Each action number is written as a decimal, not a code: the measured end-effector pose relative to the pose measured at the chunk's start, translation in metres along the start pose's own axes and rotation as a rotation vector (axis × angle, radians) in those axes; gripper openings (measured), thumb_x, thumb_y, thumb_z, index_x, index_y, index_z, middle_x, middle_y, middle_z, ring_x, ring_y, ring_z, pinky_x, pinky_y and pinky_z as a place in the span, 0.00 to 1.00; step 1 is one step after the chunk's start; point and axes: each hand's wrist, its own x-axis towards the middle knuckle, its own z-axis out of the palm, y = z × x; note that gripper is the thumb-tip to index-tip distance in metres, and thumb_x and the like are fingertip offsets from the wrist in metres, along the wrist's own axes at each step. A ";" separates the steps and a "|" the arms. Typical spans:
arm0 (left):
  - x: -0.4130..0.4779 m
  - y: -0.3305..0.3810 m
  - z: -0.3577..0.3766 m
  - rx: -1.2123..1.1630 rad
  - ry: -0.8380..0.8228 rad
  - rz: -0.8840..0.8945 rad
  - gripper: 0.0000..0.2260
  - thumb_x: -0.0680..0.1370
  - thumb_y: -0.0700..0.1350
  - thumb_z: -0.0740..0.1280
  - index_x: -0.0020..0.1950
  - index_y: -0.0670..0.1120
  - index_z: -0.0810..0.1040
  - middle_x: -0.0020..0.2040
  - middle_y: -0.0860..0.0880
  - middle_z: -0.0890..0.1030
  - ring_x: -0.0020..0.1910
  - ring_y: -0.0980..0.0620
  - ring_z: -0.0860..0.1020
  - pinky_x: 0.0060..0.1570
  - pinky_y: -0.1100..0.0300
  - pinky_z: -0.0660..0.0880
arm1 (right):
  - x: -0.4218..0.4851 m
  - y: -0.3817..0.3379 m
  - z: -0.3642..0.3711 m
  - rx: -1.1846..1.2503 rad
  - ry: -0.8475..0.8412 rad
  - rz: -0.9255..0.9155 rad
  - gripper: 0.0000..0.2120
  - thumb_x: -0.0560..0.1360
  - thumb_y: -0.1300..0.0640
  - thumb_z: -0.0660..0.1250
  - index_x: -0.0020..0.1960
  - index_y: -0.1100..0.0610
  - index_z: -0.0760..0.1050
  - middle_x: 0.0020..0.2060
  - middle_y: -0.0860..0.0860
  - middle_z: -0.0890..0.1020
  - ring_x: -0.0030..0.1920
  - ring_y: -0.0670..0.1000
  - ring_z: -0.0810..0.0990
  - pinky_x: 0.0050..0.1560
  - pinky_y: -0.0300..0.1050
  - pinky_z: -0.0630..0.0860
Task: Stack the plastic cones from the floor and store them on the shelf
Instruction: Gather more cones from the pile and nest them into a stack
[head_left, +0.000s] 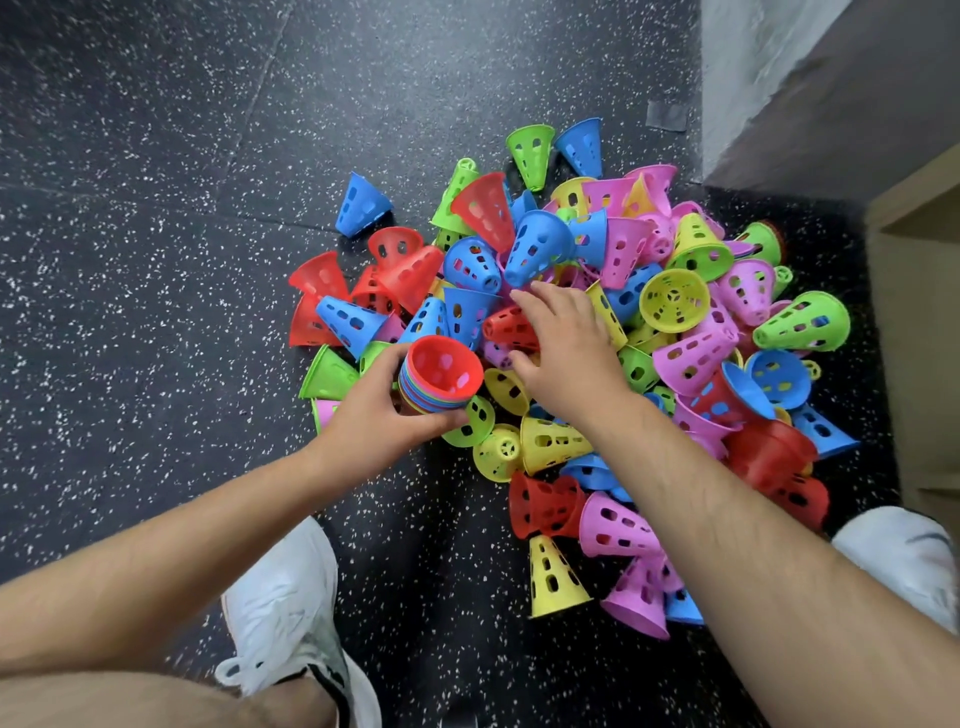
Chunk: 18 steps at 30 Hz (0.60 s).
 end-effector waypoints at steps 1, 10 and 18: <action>0.000 0.000 0.000 0.008 -0.002 0.003 0.29 0.67 0.48 0.83 0.63 0.53 0.74 0.53 0.61 0.80 0.50 0.69 0.78 0.50 0.76 0.69 | 0.002 0.001 0.000 -0.039 -0.034 -0.005 0.31 0.77 0.52 0.68 0.77 0.51 0.62 0.75 0.51 0.64 0.75 0.55 0.59 0.75 0.54 0.57; -0.002 -0.002 0.001 -0.024 -0.020 -0.007 0.30 0.66 0.47 0.84 0.62 0.54 0.74 0.51 0.66 0.81 0.51 0.68 0.79 0.51 0.75 0.71 | 0.009 0.004 0.011 -0.330 -0.008 0.017 0.34 0.67 0.63 0.72 0.70 0.47 0.68 0.67 0.53 0.68 0.67 0.59 0.64 0.69 0.55 0.59; -0.008 -0.010 0.000 -0.048 -0.046 -0.052 0.34 0.60 0.60 0.82 0.62 0.58 0.74 0.54 0.63 0.82 0.57 0.57 0.82 0.63 0.53 0.78 | -0.007 0.016 0.003 -0.125 0.045 -0.107 0.29 0.70 0.53 0.72 0.70 0.49 0.70 0.63 0.50 0.75 0.71 0.58 0.66 0.76 0.58 0.50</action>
